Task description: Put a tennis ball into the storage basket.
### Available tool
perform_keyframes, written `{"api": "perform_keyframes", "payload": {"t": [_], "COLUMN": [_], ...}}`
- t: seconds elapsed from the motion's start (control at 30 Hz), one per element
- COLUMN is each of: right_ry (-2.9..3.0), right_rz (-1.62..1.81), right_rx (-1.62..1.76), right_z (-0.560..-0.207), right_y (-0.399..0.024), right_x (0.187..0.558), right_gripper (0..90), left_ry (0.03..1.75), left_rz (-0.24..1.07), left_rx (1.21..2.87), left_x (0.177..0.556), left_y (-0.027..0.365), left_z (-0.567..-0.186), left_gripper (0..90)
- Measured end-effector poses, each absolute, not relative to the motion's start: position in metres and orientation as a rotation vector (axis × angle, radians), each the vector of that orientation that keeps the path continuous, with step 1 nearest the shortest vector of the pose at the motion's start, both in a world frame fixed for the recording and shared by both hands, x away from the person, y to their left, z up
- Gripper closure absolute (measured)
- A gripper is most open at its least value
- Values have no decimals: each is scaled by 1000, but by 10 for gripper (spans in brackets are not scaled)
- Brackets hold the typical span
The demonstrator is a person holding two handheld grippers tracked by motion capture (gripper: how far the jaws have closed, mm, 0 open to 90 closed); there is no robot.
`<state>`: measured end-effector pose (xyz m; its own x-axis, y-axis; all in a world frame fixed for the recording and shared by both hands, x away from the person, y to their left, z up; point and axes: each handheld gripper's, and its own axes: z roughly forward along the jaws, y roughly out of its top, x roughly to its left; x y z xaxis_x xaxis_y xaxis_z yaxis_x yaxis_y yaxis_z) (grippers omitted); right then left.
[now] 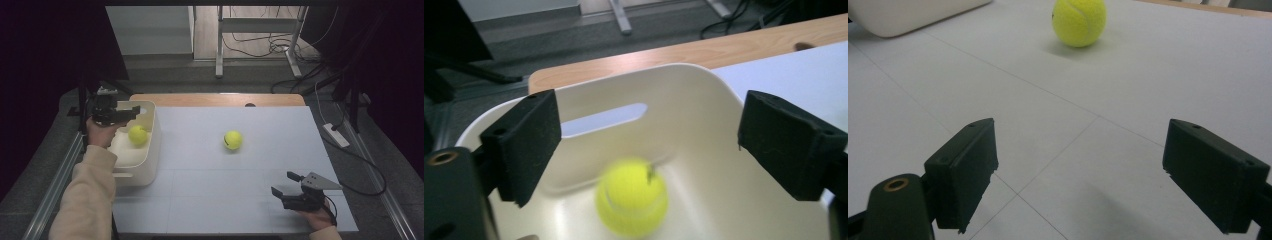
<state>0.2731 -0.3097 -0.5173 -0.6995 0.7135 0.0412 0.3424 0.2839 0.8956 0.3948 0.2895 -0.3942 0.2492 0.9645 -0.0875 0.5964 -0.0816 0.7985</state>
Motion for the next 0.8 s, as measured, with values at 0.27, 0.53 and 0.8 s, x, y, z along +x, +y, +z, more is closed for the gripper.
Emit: {"api": "perform_keyframes", "payload": {"t": [0.27,0.53,0.8], "right_ry": [2188,2187,2181], "right_rz": [1392,1403,1410], "right_rx": [953,955,958], "right_z": [-517,-517,-516], "right_y": [-310,-309,-311], "right_x": [273,275,277], "right_gripper": [143,143,143], "left_ry": [1341,1216,1132], "left_rz": [566,525,489], "left_rx": [1760,1766,1761], "left_x": [381,360,347], "left_y": [284,268,254], "left_z": [-389,-384,-382], "left_gripper": [70,70,68]}}
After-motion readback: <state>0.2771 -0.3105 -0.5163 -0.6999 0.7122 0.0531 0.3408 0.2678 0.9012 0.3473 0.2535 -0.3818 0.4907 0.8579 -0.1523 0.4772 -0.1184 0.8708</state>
